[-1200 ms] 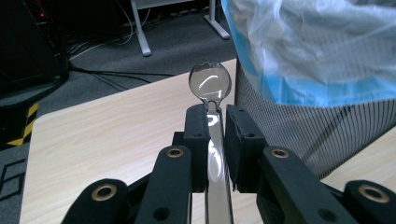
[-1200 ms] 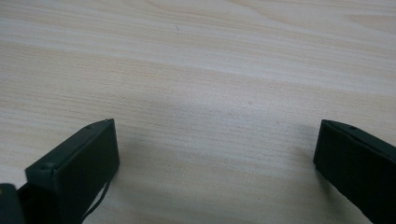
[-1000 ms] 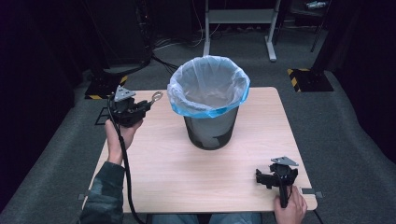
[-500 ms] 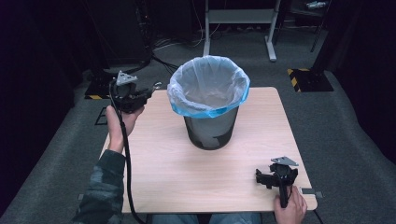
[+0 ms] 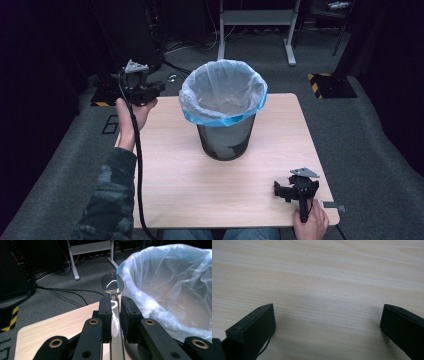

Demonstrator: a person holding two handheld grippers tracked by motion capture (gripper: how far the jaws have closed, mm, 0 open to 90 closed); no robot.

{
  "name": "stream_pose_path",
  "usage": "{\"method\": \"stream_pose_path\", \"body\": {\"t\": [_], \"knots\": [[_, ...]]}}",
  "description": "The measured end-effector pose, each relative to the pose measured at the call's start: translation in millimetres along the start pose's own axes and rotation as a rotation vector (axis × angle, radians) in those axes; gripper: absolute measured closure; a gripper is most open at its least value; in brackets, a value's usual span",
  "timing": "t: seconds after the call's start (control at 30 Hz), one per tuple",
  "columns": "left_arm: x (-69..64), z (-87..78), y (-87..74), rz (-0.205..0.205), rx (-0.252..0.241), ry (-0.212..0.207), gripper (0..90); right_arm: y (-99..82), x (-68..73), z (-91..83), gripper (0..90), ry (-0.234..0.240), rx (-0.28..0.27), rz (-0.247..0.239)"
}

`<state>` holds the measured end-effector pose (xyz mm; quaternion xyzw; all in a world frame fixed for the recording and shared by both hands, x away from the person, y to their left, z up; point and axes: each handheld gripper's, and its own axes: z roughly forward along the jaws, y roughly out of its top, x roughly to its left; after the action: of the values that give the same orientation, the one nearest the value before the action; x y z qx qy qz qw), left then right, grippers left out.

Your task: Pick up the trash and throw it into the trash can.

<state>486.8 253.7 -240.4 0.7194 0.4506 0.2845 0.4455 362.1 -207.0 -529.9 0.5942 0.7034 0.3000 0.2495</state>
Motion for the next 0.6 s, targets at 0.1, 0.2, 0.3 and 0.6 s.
{"method": "stream_pose_path", "body": {"t": [0.1,0.2,0.3,0.6], "knots": [[-4.2,2.4,6.6,0.007,-0.003,-0.016,79.2,0.0,0.0,0.0,0.0,0.0,0.0,0.0],[-9.6,4.8,13.1,0.021,-0.006,-0.024,79.1,0.0,0.0,0.0,0.0,0.0,0.0,0.0],[-17.2,8.8,21.1,0.032,-0.009,-0.042,79.2,0.0,0.2,0.0,0.0,0.001,-0.001,0.003],[-39.7,24.3,33.7,0.067,0.0,-0.087,79.2,0.1,0.0,0.1,0.0,0.0,-0.002,0.001]]}}
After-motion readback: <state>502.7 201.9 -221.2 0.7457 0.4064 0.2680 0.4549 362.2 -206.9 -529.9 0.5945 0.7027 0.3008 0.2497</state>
